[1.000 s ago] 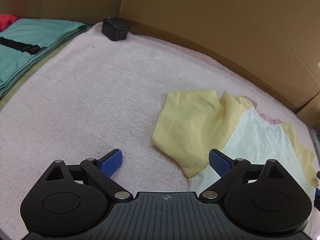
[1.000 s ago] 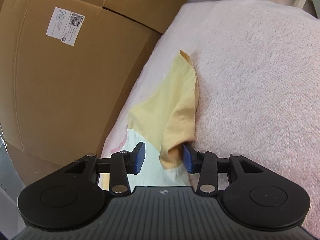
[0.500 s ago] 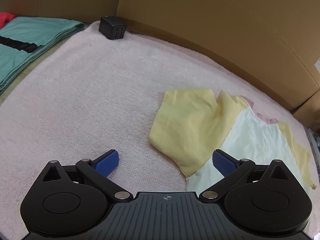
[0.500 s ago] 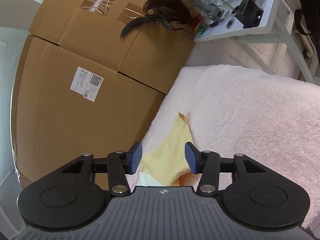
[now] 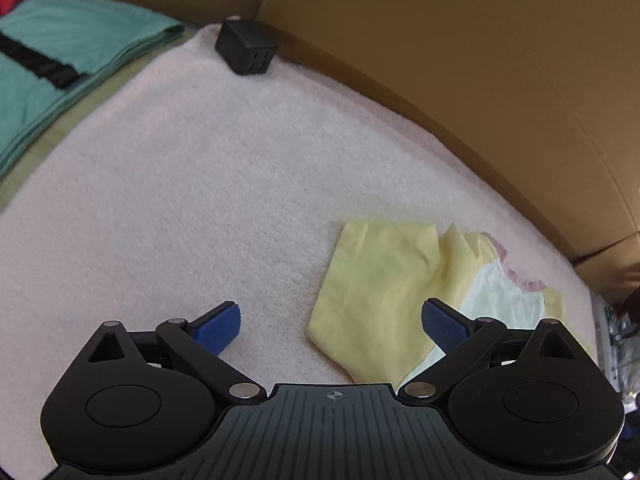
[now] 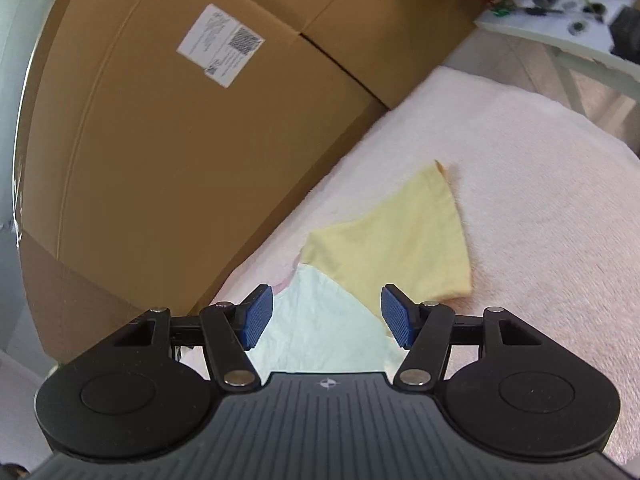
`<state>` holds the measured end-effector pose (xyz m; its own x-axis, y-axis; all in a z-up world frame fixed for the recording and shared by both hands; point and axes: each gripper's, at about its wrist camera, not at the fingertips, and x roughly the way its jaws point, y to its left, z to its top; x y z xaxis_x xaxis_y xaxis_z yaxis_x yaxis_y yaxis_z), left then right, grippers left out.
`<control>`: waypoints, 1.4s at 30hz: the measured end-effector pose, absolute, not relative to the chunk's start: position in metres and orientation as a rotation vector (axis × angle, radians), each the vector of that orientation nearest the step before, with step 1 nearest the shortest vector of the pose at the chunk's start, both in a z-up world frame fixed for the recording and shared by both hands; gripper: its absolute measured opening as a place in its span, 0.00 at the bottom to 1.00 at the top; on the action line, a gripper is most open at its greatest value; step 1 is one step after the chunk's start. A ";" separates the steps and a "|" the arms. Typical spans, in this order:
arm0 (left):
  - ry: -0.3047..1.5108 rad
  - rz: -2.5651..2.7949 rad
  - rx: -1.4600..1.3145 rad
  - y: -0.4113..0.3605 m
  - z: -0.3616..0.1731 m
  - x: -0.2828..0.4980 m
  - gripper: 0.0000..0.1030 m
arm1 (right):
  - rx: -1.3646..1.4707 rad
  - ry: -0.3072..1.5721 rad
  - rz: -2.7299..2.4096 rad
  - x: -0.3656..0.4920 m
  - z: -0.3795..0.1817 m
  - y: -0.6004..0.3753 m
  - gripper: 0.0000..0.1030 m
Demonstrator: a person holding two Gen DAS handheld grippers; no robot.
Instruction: Fold clothes
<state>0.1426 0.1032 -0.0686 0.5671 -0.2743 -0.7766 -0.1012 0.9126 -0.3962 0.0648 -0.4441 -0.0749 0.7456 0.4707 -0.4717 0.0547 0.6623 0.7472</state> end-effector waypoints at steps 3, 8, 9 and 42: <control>0.934 -0.157 -0.288 0.086 -0.044 0.150 1.00 | 0.730 0.709 0.306 0.074 -0.052 -0.429 0.64; 0.864 -0.242 0.021 0.042 -0.027 0.183 1.00 | 0.565 0.699 0.332 0.097 -0.028 -0.403 0.65; 0.869 -0.269 0.070 0.036 -0.030 0.192 0.98 | 0.534 0.694 0.327 0.103 -0.025 -0.397 0.65; 1.064 -0.285 -0.014 0.050 -0.087 0.255 0.00 | 0.408 0.873 0.322 0.213 -0.080 -0.383 0.65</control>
